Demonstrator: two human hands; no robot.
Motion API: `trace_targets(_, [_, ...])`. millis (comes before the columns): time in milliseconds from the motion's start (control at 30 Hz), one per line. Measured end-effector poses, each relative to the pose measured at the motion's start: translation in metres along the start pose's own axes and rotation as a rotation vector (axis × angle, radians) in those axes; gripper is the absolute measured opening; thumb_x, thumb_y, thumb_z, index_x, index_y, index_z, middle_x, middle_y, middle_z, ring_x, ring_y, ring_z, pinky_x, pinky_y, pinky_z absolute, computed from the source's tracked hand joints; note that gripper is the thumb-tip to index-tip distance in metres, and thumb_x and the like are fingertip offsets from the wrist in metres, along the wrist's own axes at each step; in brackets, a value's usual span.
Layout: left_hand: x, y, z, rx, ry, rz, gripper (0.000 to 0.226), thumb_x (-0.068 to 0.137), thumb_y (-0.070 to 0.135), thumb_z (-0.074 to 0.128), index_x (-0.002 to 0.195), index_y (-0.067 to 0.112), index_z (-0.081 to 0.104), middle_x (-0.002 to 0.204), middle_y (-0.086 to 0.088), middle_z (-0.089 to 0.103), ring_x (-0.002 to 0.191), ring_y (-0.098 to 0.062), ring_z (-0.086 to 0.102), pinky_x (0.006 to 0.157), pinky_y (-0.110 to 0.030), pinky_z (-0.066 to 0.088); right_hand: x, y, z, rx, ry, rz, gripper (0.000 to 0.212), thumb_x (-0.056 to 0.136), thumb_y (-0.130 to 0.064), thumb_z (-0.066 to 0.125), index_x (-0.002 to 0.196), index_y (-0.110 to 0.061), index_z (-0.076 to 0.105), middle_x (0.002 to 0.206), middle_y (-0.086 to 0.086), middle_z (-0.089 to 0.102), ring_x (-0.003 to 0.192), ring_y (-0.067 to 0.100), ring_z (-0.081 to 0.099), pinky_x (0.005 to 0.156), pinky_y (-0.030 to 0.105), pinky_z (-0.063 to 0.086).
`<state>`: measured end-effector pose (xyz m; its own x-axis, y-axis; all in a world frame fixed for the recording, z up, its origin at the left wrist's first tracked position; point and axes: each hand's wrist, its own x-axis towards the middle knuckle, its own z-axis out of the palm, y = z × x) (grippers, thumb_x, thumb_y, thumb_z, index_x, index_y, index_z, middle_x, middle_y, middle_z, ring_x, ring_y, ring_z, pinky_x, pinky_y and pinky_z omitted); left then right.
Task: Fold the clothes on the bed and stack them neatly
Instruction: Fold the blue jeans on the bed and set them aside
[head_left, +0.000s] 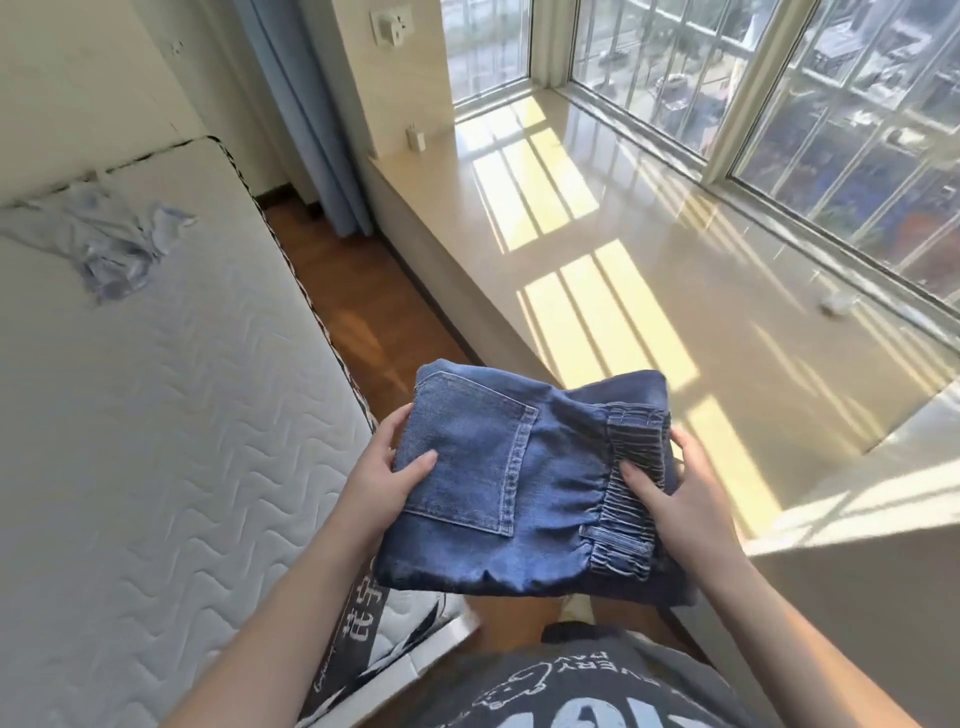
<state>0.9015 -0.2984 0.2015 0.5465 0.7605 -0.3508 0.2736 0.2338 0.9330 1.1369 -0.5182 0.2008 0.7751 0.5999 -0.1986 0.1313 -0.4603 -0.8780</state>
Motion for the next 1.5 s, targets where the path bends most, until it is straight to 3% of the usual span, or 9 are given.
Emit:
trace_targets(67, [0.016, 0.009, 0.006, -0.014, 0.042, -0.002, 0.057, 0.092, 0.011, 0.067, 0.127, 0.052, 0.051, 0.114, -0.009, 0.071, 0.101, -0.025, 0.070, 0.092, -0.047, 0.055, 0.032, -0.006, 0.001, 0.008, -0.044, 0.002, 0.051, 0.085, -0.035, 0.074, 0.126, -0.040, 0.044, 0.100, -0.032, 0.065, 0.094, -0.013, 0.061, 0.073, 0.009, 0.046])
trace_targets(133, [0.028, 0.016, 0.009, -0.026, 0.090, 0.002, 0.056, 0.092, 0.009, 0.066, 0.123, 0.054, 0.052, 0.115, -0.009, 0.071, 0.102, -0.026, 0.070, 0.092, -0.047, 0.055, 0.060, -0.011, 0.005, 0.057, -0.093, 0.027, 0.053, 0.085, -0.033, 0.074, 0.129, -0.036, 0.044, 0.108, -0.015, 0.069, 0.097, 0.001, 0.066, 0.080, 0.028, 0.053])
trace_targets(300, [0.055, 0.023, 0.002, -0.074, 0.207, -0.022, 0.058, 0.093, 0.006, 0.065, 0.117, 0.058, 0.054, 0.120, -0.009, 0.069, 0.106, -0.025, 0.068, 0.096, -0.049, 0.053, 0.115, -0.025, 0.031, 0.049, -0.173, 0.017, 0.056, 0.084, -0.033, 0.075, 0.130, -0.035, 0.043, 0.102, -0.009, 0.071, 0.092, 0.009, 0.069, 0.079, 0.036, 0.055])
trace_targets(500, [0.099, 0.022, -0.037, -0.136, 0.326, -0.076, 0.057, 0.093, 0.008, 0.066, 0.123, 0.054, 0.053, 0.113, -0.009, 0.071, 0.101, -0.027, 0.071, 0.092, -0.052, 0.055, 0.179, -0.055, 0.080, -0.078, -0.281, -0.063, 0.054, 0.081, -0.043, 0.073, 0.125, -0.045, 0.041, 0.096, -0.020, 0.066, 0.083, -0.005, 0.064, 0.070, 0.024, 0.045])
trace_targets(733, [0.156, 0.024, -0.107, -0.190, 0.456, -0.095, 0.059, 0.092, 0.005, 0.065, 0.118, 0.057, 0.053, 0.109, -0.012, 0.072, 0.099, -0.033, 0.070, 0.088, -0.051, 0.057, 0.256, -0.109, 0.176, -0.073, -0.458, -0.081, 0.056, 0.084, -0.032, 0.074, 0.129, -0.037, 0.041, 0.097, -0.016, 0.066, 0.076, -0.009, 0.066, 0.059, 0.013, 0.046])
trace_targets(933, [0.193, 0.035, -0.174, -0.156, 0.532, -0.130, 0.062, 0.080, 0.023, 0.075, 0.124, 0.058, 0.049, 0.107, -0.014, 0.072, 0.096, -0.034, 0.071, 0.087, -0.056, 0.056, 0.301, -0.152, 0.248, -0.047, -0.569, -0.058, 0.055, 0.082, -0.034, 0.076, 0.123, -0.042, 0.041, 0.089, -0.020, 0.072, 0.077, 0.001, 0.071, 0.076, 0.041, 0.058])
trace_targets(1033, [0.214, 0.039, -0.197, -0.162, 0.561, -0.143, 0.064, 0.073, 0.033, 0.076, 0.124, 0.059, 0.048, 0.106, -0.012, 0.073, 0.095, -0.032, 0.072, 0.087, -0.056, 0.056, 0.327, -0.170, 0.277, -0.041, -0.620, -0.059, 0.065, 0.070, -0.045, 0.077, 0.126, -0.039, 0.042, 0.092, -0.019, 0.072, 0.081, 0.005, 0.072, 0.079, 0.047, 0.058])
trace_targets(1233, [0.274, 0.045, -0.233, -0.191, 0.674, -0.158, 0.050, 0.079, 0.042, 0.073, 0.120, 0.060, 0.050, 0.105, -0.009, 0.072, 0.092, -0.027, 0.073, 0.086, -0.050, 0.058, 0.397, -0.200, 0.345, -0.045, -0.744, -0.015, 0.070, 0.063, -0.053, 0.076, 0.124, -0.044, 0.042, 0.098, -0.007, 0.074, 0.088, 0.011, 0.073, 0.083, 0.049, 0.058])
trace_targets(1500, [0.348, 0.056, -0.289, -0.168, 0.823, -0.231, 0.051, 0.088, 0.031, 0.071, 0.126, 0.055, 0.046, 0.106, -0.008, 0.072, 0.092, -0.026, 0.072, 0.088, -0.051, 0.056, 0.485, -0.254, 0.440, -0.164, -0.921, -0.070, 0.050, 0.083, -0.033, 0.075, 0.125, -0.033, 0.048, 0.111, -0.015, 0.067, 0.098, 0.002, 0.065, 0.084, 0.030, 0.051])
